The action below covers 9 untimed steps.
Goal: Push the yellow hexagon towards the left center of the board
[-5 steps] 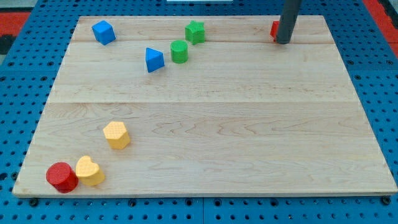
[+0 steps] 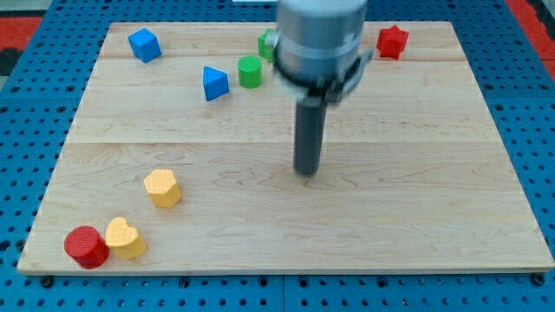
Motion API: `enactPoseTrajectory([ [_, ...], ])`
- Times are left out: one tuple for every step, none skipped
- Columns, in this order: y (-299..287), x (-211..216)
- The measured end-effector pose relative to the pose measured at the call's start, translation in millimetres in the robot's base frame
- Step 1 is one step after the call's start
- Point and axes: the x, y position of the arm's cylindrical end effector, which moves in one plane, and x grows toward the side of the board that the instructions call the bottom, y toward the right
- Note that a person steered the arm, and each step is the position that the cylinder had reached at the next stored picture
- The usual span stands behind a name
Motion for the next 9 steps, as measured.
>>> enactPoseTrajectory([
  [-77, 28],
  [-123, 4],
  [-154, -13],
  [-150, 7],
  [-191, -39],
  [-196, -20],
  [-211, -17],
  [-266, -39],
  [-283, -40],
])
